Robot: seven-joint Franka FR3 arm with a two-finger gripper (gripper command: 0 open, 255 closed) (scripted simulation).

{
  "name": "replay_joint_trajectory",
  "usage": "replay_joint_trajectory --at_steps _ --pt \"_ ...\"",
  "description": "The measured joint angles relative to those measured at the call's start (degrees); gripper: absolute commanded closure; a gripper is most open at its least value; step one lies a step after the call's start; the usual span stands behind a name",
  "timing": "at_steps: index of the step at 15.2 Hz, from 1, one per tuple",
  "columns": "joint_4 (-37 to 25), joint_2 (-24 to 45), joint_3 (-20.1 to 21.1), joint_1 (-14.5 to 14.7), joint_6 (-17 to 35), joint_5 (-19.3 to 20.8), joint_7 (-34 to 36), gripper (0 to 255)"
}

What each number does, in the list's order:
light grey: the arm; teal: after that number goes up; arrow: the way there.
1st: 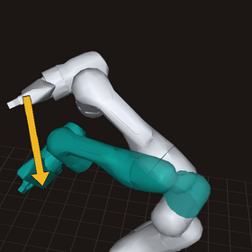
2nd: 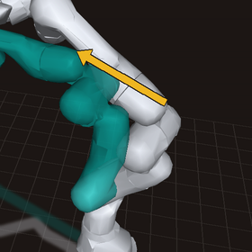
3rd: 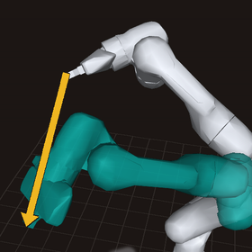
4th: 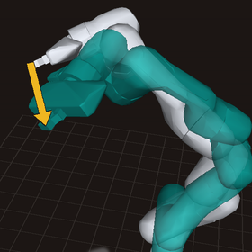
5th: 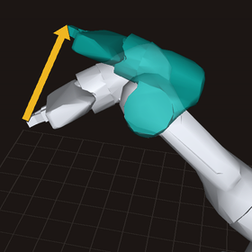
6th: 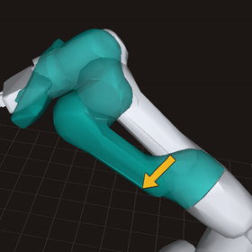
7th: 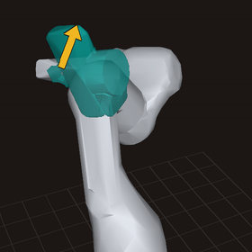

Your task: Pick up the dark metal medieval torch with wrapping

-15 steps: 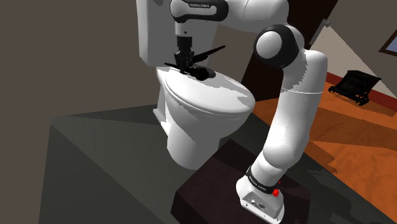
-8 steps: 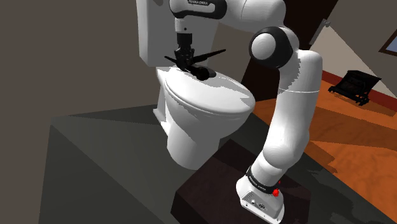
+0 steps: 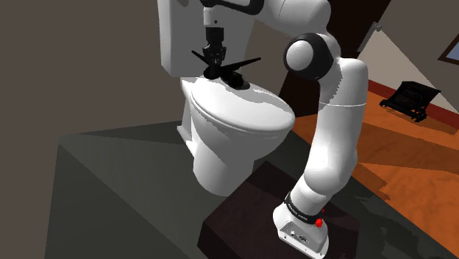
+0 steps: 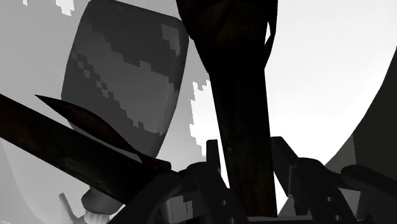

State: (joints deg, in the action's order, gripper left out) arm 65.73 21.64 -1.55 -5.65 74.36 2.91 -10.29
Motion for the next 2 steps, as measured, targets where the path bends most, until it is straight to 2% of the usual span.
replay_joint_trajectory --at_steps 2 --pt "-2.48 0.77 -0.01 -0.01 -1.70 0.01 -0.11 255"
